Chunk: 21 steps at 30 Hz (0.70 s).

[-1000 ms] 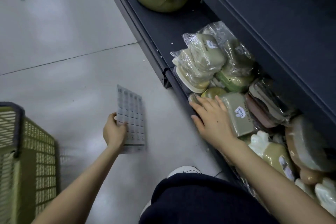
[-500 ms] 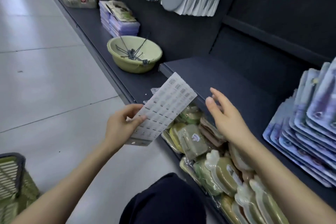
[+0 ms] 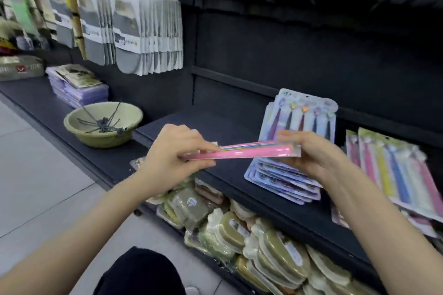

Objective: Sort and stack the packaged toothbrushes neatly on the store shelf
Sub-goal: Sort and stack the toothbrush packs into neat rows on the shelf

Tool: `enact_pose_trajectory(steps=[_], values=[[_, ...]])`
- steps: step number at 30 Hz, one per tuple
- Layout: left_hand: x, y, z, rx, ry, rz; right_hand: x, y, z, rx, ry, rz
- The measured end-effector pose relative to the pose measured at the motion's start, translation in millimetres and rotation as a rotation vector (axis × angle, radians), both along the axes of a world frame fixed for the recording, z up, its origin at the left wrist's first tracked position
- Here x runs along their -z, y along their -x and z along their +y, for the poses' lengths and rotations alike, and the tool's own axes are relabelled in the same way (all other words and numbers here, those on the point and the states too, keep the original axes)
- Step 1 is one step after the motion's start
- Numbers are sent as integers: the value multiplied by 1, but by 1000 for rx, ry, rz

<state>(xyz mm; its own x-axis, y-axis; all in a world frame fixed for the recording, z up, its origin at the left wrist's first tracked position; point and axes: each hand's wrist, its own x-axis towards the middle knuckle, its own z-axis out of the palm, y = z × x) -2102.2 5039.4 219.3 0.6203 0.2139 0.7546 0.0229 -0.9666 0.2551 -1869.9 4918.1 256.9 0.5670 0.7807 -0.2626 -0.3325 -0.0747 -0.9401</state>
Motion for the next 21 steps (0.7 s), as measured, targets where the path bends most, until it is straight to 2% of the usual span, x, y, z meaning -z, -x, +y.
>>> enact_pose_trajectory(steps=[2,3,5,8,11,15,19,21], values=[[1,-15,2,-55,20,34,-4,-12,-19,87,-22,-54],[3,-21,4,-79,116,55,-3,-19,-27,132,-52,-71],[6,-33,5,-91,424,53,-1,-28,-42,217,-118,-72],[7,-59,-7,-129,906,-91,7,-34,-57,307,-188,-36],[14,-89,-32,45,1347,-220,23,-29,-66,336,-286,17],[13,-125,-64,288,1403,-274,39,-31,-91,355,-298,18],[-6,-162,-82,463,1309,-61,41,-66,-142,435,-182,-128],[-15,-187,-91,439,1280,27,43,-82,-162,515,-151,-175]])
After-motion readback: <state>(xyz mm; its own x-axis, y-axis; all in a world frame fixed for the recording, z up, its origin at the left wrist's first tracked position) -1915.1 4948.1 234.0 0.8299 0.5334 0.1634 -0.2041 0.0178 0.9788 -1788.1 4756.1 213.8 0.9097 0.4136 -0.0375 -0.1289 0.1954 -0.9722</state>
